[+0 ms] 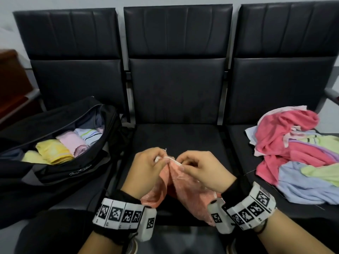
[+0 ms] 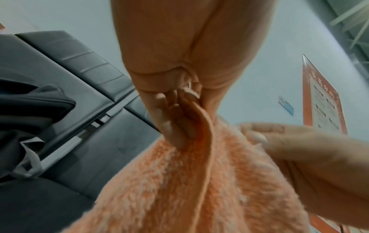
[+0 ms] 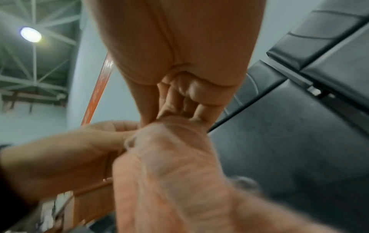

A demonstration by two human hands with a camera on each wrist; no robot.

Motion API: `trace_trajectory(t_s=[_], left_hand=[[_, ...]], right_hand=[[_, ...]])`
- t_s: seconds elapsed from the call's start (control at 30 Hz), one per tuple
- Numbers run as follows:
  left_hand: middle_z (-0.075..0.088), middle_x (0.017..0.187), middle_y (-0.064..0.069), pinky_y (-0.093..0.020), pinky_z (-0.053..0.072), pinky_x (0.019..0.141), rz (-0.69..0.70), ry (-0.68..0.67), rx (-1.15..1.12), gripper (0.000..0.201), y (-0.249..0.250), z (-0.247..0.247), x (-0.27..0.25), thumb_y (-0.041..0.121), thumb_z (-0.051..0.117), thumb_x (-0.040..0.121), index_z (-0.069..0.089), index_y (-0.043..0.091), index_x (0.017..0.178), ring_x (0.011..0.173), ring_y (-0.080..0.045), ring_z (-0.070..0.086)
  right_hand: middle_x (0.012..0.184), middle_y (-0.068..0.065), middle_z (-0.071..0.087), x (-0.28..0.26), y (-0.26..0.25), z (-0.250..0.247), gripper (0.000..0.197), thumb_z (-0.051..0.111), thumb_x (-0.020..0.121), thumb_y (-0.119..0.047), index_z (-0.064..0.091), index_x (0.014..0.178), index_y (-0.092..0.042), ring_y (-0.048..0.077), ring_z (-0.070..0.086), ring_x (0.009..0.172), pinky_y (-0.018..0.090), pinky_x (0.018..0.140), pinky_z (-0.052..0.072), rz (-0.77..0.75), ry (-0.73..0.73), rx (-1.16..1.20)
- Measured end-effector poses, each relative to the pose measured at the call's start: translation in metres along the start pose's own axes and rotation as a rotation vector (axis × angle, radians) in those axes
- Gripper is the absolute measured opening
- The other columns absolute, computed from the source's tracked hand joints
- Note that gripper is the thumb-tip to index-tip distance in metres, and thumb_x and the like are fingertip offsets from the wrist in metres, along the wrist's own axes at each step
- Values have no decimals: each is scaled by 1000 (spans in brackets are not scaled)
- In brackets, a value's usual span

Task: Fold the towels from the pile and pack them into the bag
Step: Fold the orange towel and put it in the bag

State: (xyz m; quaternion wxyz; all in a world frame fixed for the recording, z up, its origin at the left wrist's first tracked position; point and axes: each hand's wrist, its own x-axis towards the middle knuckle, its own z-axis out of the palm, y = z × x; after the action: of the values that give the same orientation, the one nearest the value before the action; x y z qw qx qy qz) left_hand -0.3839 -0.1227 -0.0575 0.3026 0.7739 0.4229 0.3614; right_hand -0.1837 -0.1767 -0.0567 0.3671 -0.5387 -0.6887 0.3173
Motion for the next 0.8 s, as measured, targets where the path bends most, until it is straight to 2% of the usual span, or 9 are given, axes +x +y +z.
trace_trajectory(t_s=[0.17, 0.27, 0.4, 0.47, 0.53, 0.6, 0.67, 0.73, 0.8], left_hand=[[74, 92, 8, -10, 45, 84, -23, 264, -15, 13, -13, -24, 3, 3, 70, 88, 68, 14, 81, 92, 8, 65], [73, 92, 9, -14, 48, 85, -72, 361, -32, 10, -23, -35, 3, 6, 70, 89, 69, 15, 85, 90, 5, 66], [63, 72, 14, -9, 39, 65, -97, 454, 48, 18, -30, -44, 5, 11, 69, 91, 64, 25, 81, 68, 9, 57], [59, 67, 15, -13, 36, 61, -107, 489, 70, 21, -31, -48, 7, 14, 69, 91, 62, 31, 80, 63, 10, 54], [57, 66, 16, -16, 36, 60, -124, 520, 82, 24, -32, -50, 9, 17, 68, 91, 59, 34, 77, 62, 9, 53], [58, 67, 16, -16, 37, 62, -141, 534, 93, 24, -32, -48, 11, 18, 68, 91, 58, 34, 76, 63, 5, 54], [59, 70, 15, -25, 39, 66, -171, 540, 86, 21, -33, -46, 14, 17, 67, 92, 59, 31, 78, 66, -3, 54], [61, 74, 11, -28, 37, 72, -200, 548, 61, 14, -30, -43, 19, 17, 66, 94, 61, 24, 82, 73, -14, 55], [61, 76, 13, -24, 36, 73, -186, 574, 42, 12, -19, -41, 28, 17, 65, 94, 62, 21, 83, 75, -8, 53]], right_hand=[[77, -22, 72, -11, 29, -15, 4, 74, 87, -26, 78, 87, -25, -7, 66, 74, 11, 70, 46, 88, -136, -142], [72, -20, 71, -18, 47, -26, 5, 74, 87, -25, 77, 85, -22, -8, 67, 70, 17, 69, 51, 125, -116, -201], [79, -14, 72, -22, 63, -41, 6, 72, 89, -22, 77, 84, -21, -1, 67, 78, 31, 76, 55, 146, 2, -302], [77, -12, 72, -24, 65, -47, 10, 72, 89, -18, 75, 81, -22, 2, 69, 71, 33, 70, 58, 156, 57, -240], [77, -15, 72, -25, 66, -53, 21, 71, 90, -17, 73, 77, -33, 2, 70, 68, 22, 63, 56, 145, 99, -195], [80, -22, 72, -25, 66, -58, 28, 71, 90, -20, 69, 77, -45, -4, 68, 75, 9, 66, 48, 127, 171, -222], [74, -24, 70, -25, 67, -61, 27, 74, 87, -21, 67, 85, -47, -7, 66, 72, 6, 65, 44, 129, 256, -190], [59, -20, 62, -25, 67, -63, 31, 77, 85, -20, 66, 97, -47, -4, 58, 58, 6, 59, 40, 135, 325, -121], [51, -15, 54, -25, 61, -64, 33, 75, 86, -17, 69, 105, -44, -2, 50, 50, 6, 56, 38, 117, 386, -14]])
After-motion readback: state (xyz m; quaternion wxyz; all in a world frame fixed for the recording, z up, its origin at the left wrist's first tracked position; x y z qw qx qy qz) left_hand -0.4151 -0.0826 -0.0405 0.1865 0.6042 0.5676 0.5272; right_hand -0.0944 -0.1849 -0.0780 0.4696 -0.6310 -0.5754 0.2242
